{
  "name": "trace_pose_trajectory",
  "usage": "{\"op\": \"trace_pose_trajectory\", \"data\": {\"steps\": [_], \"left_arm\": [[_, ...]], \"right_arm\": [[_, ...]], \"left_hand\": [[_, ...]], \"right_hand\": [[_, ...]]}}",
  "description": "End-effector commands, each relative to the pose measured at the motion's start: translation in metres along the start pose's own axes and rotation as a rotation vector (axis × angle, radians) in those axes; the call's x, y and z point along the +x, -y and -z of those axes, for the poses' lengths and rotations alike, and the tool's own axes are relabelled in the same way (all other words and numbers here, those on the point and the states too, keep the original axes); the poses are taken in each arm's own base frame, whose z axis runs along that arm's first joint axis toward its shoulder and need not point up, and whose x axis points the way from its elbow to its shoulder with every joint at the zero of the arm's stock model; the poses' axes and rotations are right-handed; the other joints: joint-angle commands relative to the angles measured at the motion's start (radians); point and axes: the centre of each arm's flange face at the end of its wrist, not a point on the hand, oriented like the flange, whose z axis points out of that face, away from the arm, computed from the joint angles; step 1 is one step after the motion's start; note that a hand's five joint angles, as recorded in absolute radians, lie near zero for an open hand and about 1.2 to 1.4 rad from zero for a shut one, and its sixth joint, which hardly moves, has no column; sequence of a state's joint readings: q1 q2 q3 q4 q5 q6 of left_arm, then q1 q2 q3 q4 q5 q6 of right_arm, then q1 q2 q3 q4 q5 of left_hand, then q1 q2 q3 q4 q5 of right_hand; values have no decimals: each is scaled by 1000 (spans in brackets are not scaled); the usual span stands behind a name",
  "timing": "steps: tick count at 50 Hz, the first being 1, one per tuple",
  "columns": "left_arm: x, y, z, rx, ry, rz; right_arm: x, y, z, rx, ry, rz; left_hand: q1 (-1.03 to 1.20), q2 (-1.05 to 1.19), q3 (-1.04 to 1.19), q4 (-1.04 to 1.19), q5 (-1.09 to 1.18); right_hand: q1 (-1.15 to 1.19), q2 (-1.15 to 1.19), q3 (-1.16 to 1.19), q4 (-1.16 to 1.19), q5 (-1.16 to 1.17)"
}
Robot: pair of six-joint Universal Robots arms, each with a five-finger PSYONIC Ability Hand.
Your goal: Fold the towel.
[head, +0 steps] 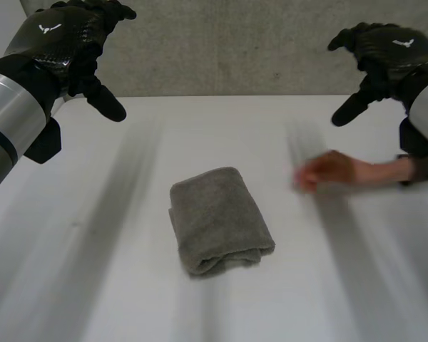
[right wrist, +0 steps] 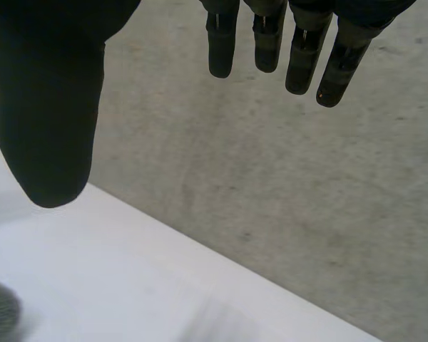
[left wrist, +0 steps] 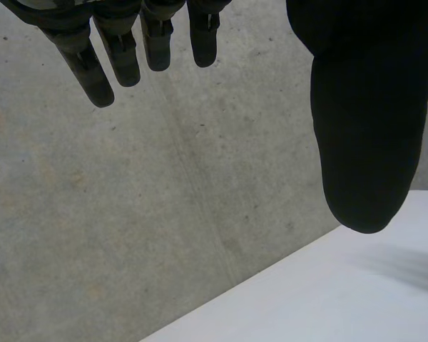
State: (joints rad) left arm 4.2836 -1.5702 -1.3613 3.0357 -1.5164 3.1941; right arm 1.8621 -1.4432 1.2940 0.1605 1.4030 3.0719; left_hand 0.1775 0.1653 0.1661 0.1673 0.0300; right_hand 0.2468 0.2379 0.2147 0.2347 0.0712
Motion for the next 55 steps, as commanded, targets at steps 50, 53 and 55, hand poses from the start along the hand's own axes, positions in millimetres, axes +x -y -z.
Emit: {"op": "trace_pose_trajectory", "data": {"steps": [50,53,55], "left_arm": [[-6,-9,-4,16,15,-11],[-6,-10,-4,14,14,-9],[-6,-9,-4,16,15,-11]], "right_arm": [[-10,-13,1,-21,42,86],[-10,-13,2,-21,42,87],[-11,-13,2,-22,44,87]], "left_hand": [[-3,9,8,7,-30],[-3,9,8,7,-30],[-3,9,8,7,-30]], "right_hand": [[-72,-63,-40,-60,-71],[-72,-63,-40,-60,-71],[-72,-63,-40,-60,-71]]}}
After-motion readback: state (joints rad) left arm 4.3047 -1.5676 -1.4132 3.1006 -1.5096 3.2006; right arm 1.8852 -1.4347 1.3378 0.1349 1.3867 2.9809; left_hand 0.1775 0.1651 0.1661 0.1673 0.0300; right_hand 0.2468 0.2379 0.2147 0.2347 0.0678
